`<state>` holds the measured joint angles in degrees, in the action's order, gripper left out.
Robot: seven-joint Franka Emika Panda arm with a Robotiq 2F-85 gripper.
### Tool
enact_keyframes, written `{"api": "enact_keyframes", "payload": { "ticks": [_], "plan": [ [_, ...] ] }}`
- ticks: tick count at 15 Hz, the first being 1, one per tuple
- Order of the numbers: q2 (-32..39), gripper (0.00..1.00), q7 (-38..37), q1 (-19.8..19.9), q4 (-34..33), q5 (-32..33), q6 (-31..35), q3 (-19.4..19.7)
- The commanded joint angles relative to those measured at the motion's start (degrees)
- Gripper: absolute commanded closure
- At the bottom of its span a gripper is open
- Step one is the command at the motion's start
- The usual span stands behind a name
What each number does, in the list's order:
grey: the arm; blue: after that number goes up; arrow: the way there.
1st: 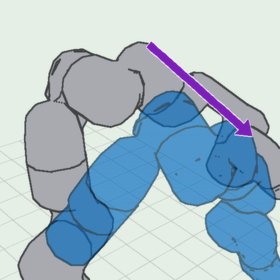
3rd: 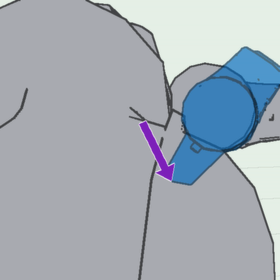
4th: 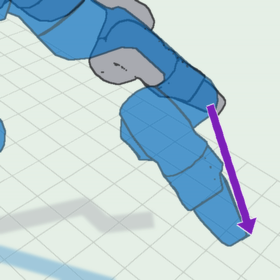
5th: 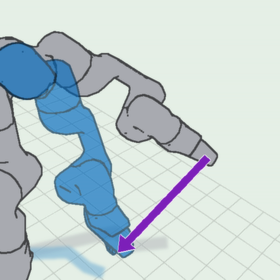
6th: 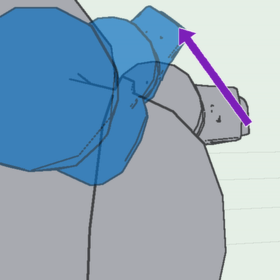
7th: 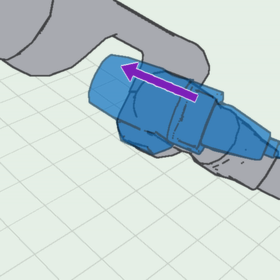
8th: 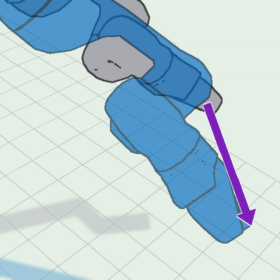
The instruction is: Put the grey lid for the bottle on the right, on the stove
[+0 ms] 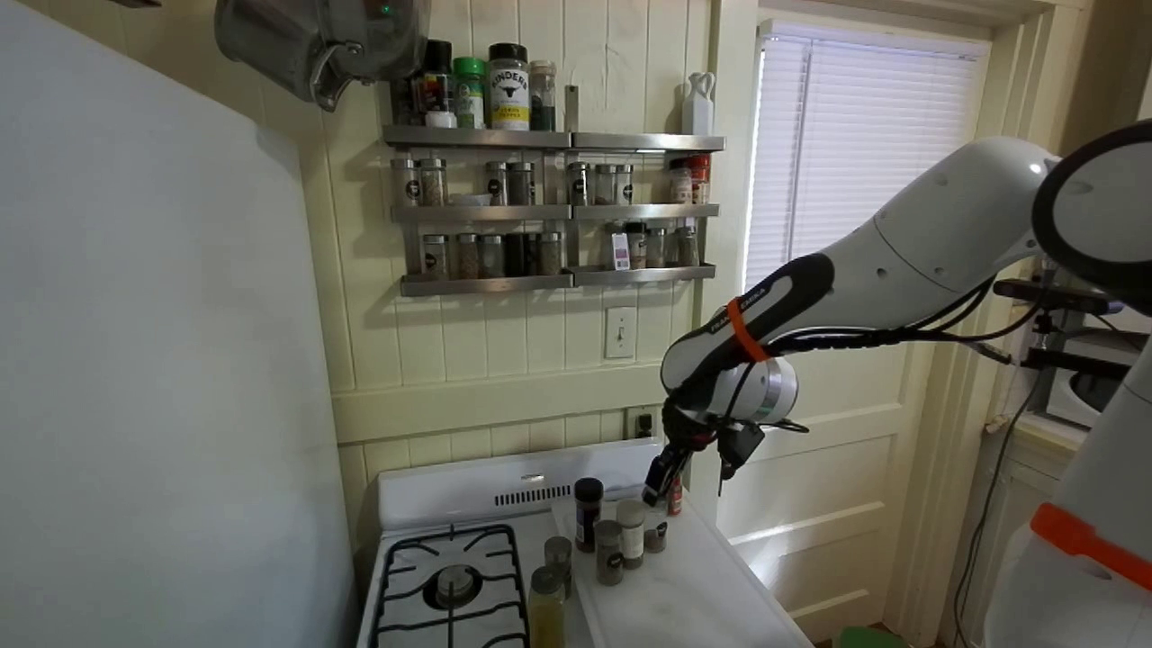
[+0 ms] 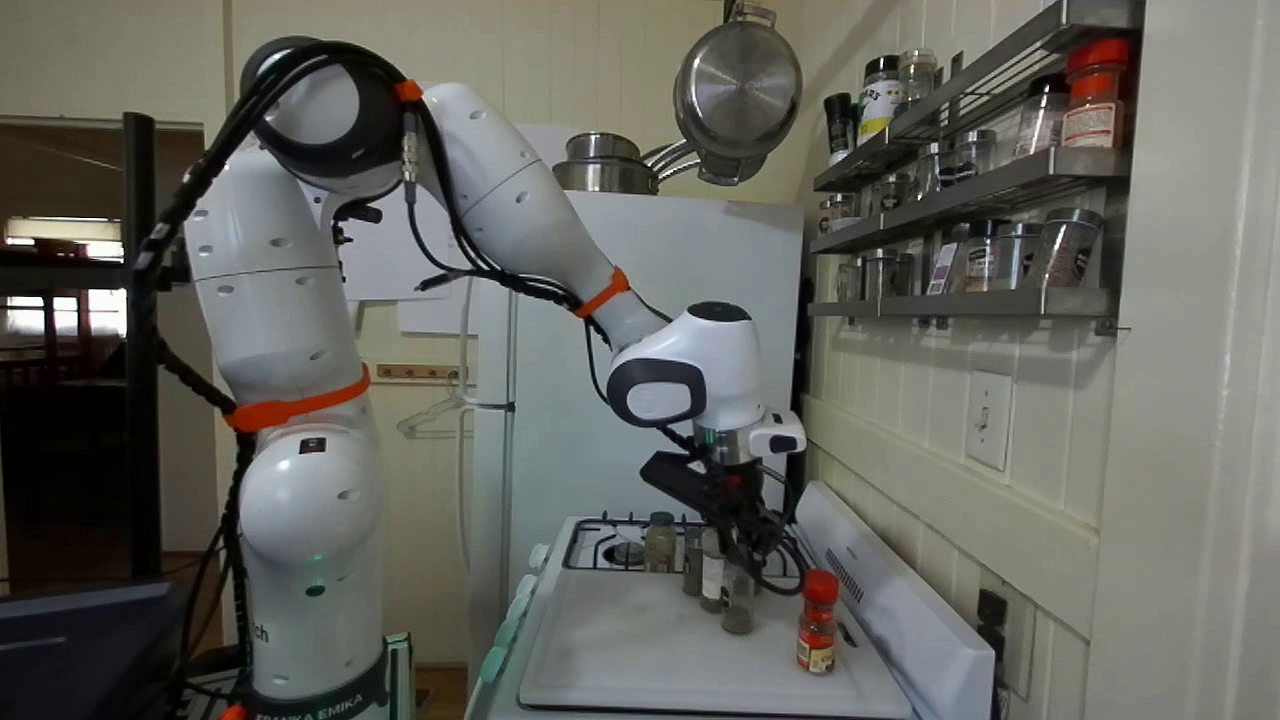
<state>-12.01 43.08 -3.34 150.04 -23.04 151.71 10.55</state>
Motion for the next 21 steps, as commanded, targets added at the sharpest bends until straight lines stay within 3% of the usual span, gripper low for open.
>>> {"api": "enact_keyframes", "payload": {
  "ticks": [1,11,21],
  "plan": [
    [-1.1,0.75,0.0,-0.1,1.3,0.1,1.7,-0.3],
    [-2.5,0.75,-1.0,0.2,1.8,1.1,1.8,-0.6],
    [-8.2,0.75,-8.1,0.2,4.4,7.6,-1.2,-3.3]
  ]
}}
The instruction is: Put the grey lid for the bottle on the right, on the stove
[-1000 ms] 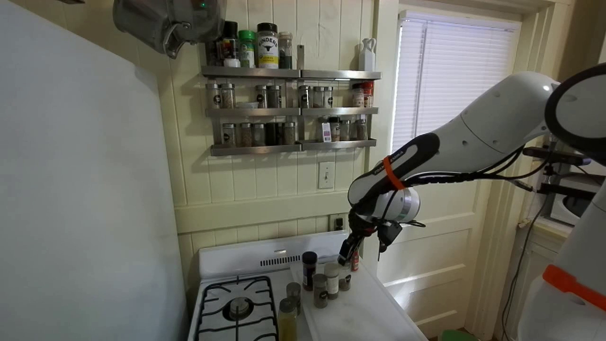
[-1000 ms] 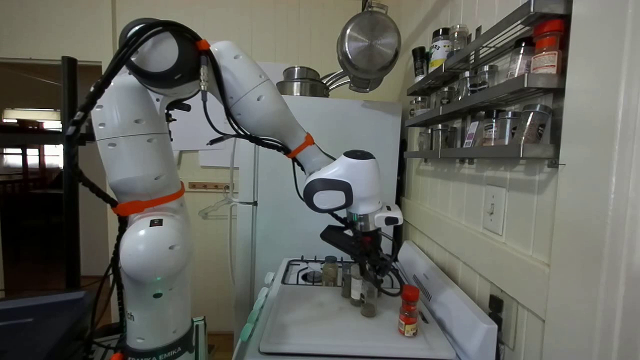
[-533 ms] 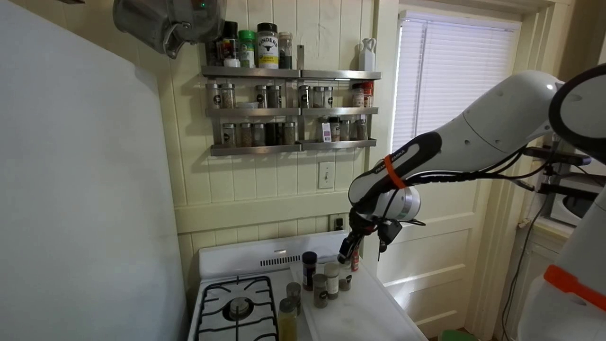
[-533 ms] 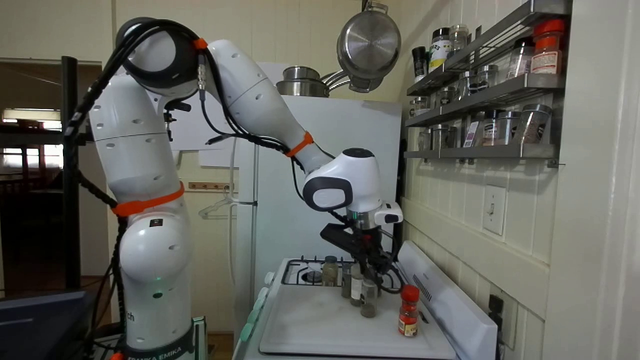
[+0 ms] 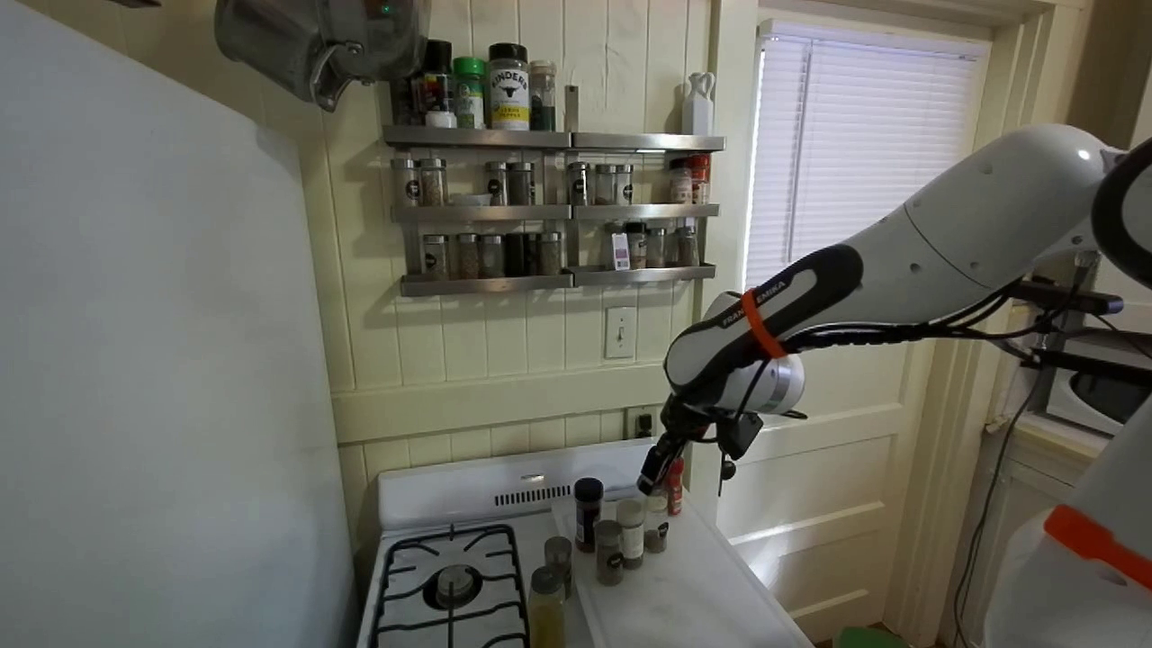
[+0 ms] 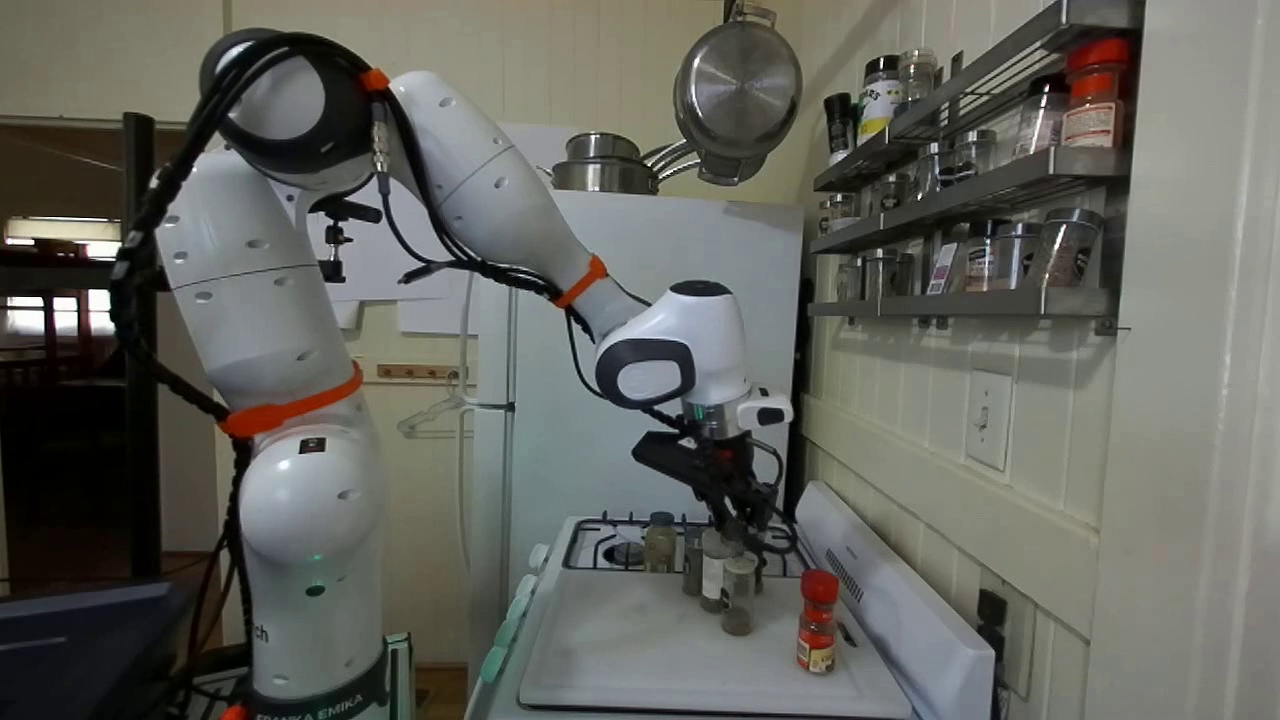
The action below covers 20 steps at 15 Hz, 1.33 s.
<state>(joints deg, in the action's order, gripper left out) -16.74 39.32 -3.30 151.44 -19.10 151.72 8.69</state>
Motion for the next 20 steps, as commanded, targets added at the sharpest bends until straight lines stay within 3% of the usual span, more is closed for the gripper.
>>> {"api": "enact_keyframes", "payload": {
  "ticks": [1,11,16,20],
  "plan": [
    [-4.1,0.75,-5.6,0.2,3.5,5.0,-2.5,-1.8],
    [-7.9,0.75,-13.8,-0.7,7.8,11.0,-15.8,-4.4],
    [-4.0,0.75,-14.9,1.6,6.1,17.7,-13.2,-4.0],
    [-1.8,0.75,-13.9,2.7,6.1,19.0,-9.9,-2.4]
  ]
}}
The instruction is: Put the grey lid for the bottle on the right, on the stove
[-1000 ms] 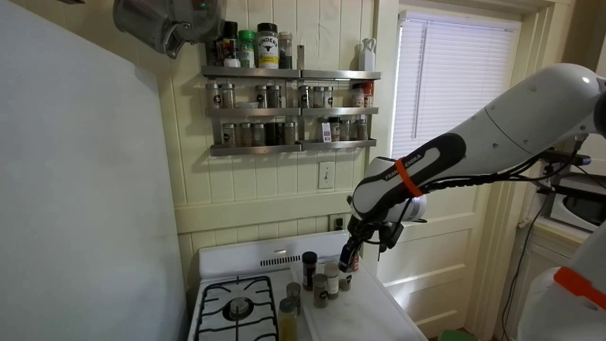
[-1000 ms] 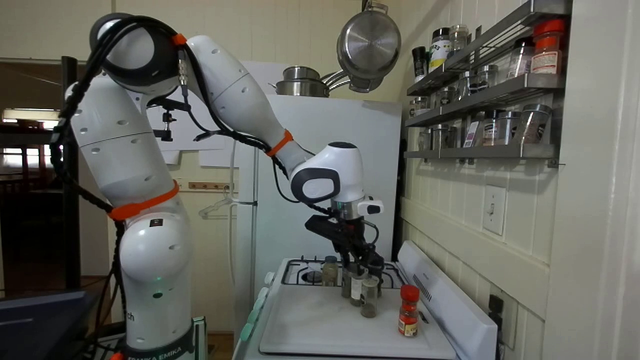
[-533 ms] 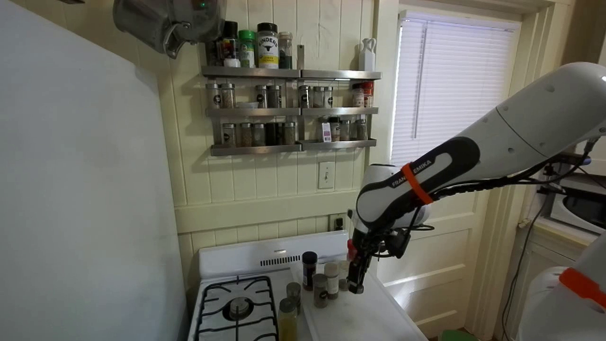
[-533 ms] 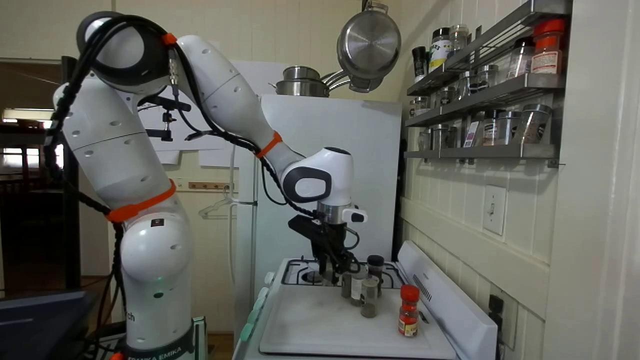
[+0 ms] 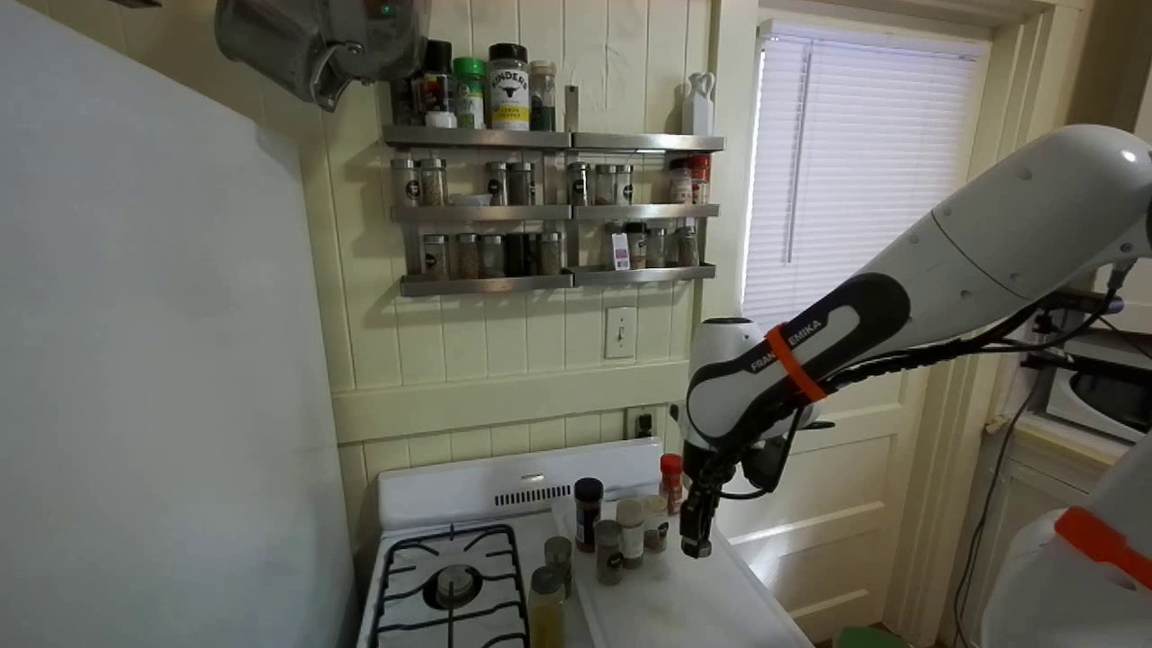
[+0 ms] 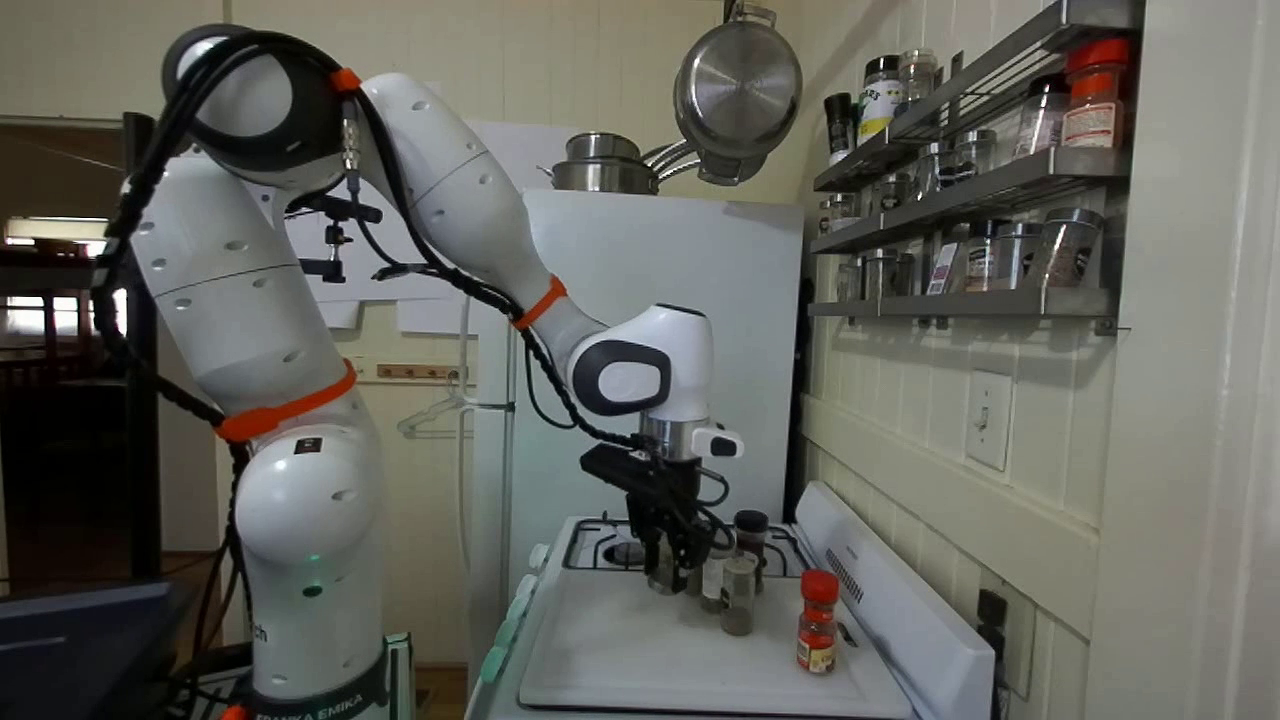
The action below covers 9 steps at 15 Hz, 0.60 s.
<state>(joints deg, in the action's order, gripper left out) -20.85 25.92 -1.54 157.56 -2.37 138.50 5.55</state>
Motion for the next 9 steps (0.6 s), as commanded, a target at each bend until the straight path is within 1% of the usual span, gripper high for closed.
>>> {"api": "enact_keyframes", "payload": {
  "ticks": [1,4,7,9],
  "plan": [
    [3.1,0.75,-0.5,1.3,-0.1,2.6,4.8,1.0],
    [6.2,0.75,-1.3,3.0,-0.1,4.2,9.3,1.8],
    [9.2,0.75,-3.7,5.5,0.0,6.6,11.1,2.1],
    [10.6,0.75,-4.4,6.3,0.0,7.1,11.7,2.3]
  ]
}}
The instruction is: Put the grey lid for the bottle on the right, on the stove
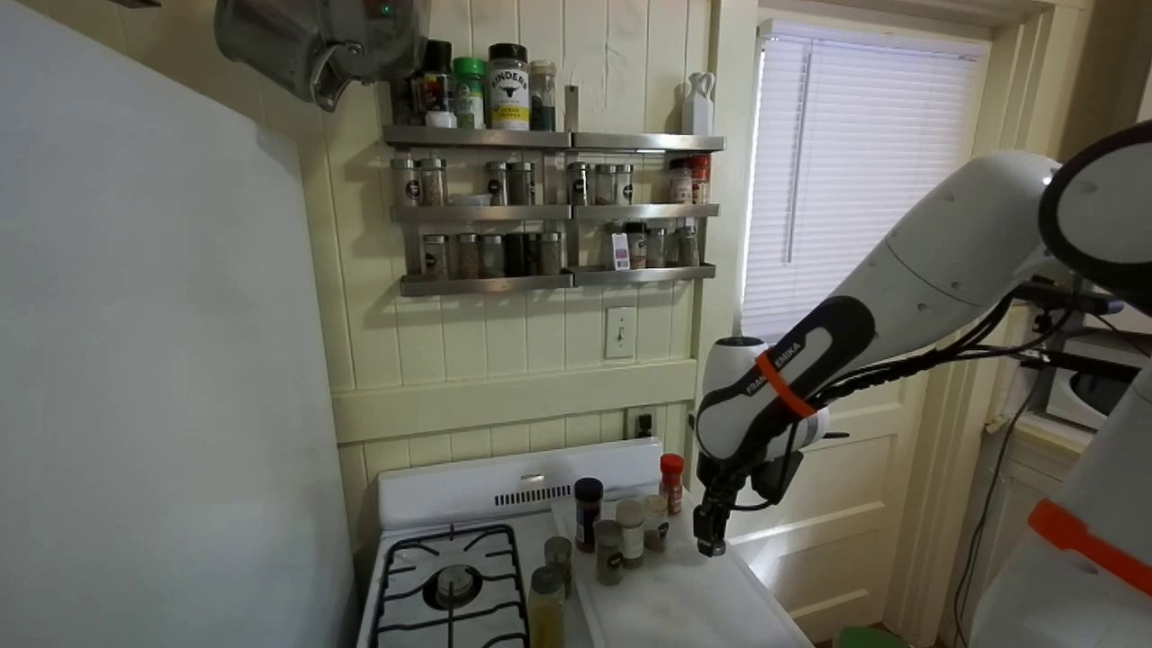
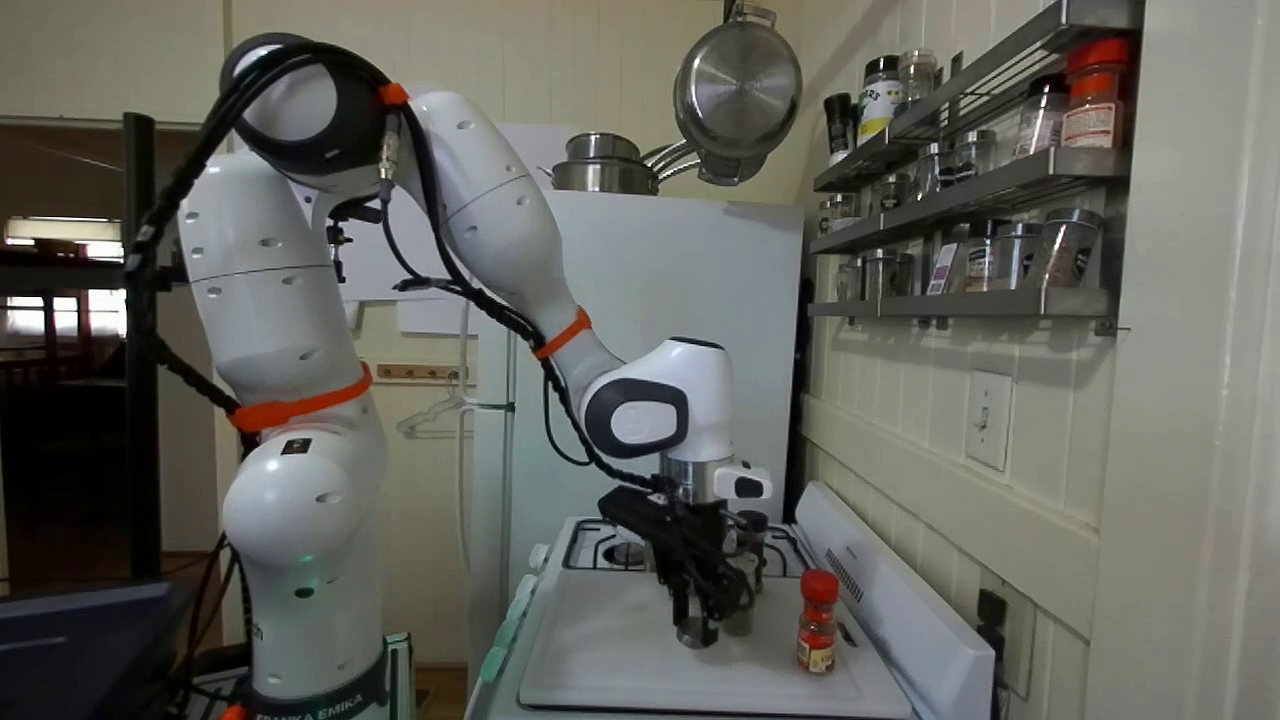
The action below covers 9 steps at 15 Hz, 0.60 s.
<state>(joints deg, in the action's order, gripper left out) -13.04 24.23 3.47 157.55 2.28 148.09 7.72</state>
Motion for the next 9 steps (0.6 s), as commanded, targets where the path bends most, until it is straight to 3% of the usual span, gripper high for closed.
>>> {"api": "enact_keyframes", "payload": {
  "ticks": [1,7,8,9],
  "plan": [
    [3.4,0.75,-2.9,1.6,0.0,2.7,2.8,0.2],
    [5.3,0.75,-3.6,2.3,-0.1,3.0,5.3,0.1],
    [5.4,0.59,-3.9,2.4,-0.1,3.3,5.3,0.1],
    [5.5,0.25,-4.1,2.6,-0.1,3.5,5.3,0.1]
  ]
}}
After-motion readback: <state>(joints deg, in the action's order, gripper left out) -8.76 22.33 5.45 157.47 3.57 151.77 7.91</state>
